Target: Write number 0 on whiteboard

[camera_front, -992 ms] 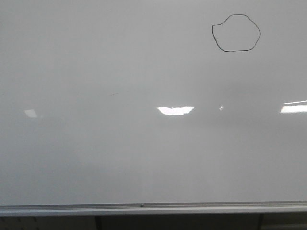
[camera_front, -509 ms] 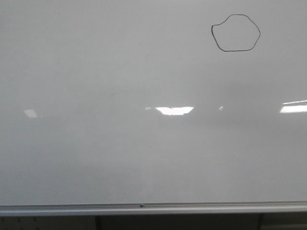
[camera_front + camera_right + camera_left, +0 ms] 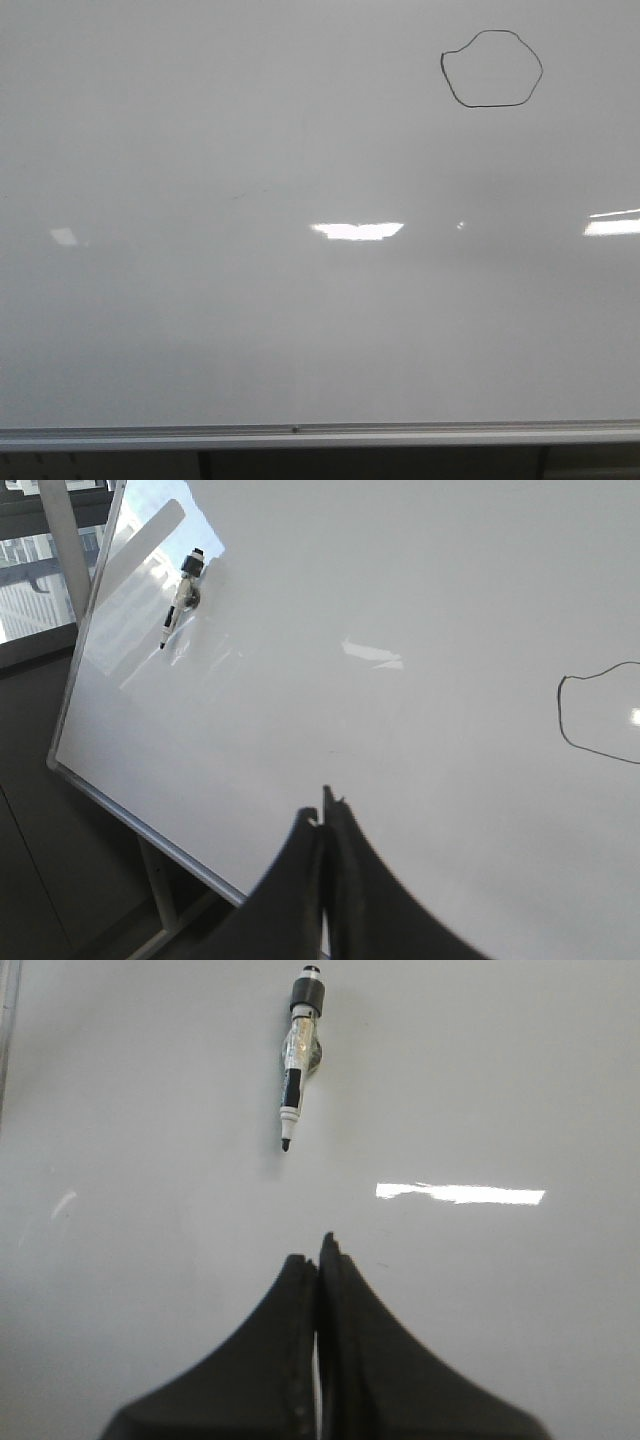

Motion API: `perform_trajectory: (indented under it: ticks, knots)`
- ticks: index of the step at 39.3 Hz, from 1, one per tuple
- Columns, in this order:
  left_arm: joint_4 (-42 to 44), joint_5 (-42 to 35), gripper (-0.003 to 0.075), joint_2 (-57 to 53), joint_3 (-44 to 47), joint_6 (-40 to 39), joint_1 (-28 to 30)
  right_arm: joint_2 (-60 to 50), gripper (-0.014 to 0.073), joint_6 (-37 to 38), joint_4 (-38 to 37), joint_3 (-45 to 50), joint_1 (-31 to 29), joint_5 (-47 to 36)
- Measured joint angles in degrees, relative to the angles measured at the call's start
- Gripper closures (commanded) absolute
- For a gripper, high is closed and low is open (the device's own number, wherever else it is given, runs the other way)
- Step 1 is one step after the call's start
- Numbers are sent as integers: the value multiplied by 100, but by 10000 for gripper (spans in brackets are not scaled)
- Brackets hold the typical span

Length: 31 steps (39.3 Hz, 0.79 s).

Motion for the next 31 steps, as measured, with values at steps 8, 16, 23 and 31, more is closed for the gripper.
perform_trajectory:
  ticks: [8,16,23,31]
  knots:
    - [0,-13,740,0,0,0,0,0,662,0,0,0,0,0]
    - [0,-13,740,0,0,0,0,0,662,0,0,0,0,0]
    - [0,-15,740,0,0,0,0,-25,662,305,-715,46,0,-128]
    - [0,-25,740,0,0,0,0,-372,662,2072,-2512,610,-208,-1053]
